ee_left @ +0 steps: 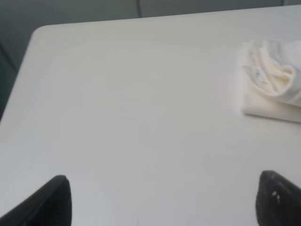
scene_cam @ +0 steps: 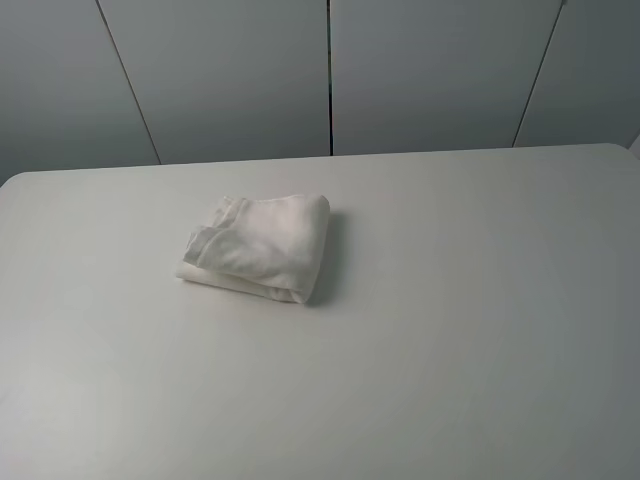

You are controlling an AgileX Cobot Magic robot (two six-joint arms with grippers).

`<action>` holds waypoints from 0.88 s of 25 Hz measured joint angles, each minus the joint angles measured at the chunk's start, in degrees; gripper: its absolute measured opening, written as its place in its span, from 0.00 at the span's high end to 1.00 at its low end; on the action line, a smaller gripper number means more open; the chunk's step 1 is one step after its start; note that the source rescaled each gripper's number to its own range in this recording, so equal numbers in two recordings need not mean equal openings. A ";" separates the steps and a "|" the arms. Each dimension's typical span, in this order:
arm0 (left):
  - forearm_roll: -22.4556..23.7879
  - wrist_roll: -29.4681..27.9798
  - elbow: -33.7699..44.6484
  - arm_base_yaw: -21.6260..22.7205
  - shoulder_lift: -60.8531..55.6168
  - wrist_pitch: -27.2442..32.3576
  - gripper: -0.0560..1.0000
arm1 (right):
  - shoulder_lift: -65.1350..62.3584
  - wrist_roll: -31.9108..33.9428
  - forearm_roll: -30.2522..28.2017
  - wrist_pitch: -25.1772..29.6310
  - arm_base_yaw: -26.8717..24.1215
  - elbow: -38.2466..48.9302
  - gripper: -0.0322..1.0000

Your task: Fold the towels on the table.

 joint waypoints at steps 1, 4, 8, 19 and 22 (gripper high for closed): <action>0.11 0.00 0.00 2.76 0.00 0.00 0.00 | 0.00 0.00 0.00 0.00 -2.17 0.00 0.00; 0.48 0.00 0.00 8.83 0.00 0.00 0.00 | 0.00 0.00 0.00 0.00 -8.01 0.00 0.00; 0.85 0.00 0.00 8.88 0.00 0.00 0.00 | 0.00 0.10 0.00 0.00 -8.93 0.00 0.00; -0.57 0.00 0.00 7.70 0.00 0.00 0.00 | 0.00 0.21 0.00 0.00 -8.93 0.00 0.00; -0.57 0.00 0.00 7.70 0.00 0.00 0.00 | 0.00 0.21 0.00 0.00 -8.93 0.00 0.00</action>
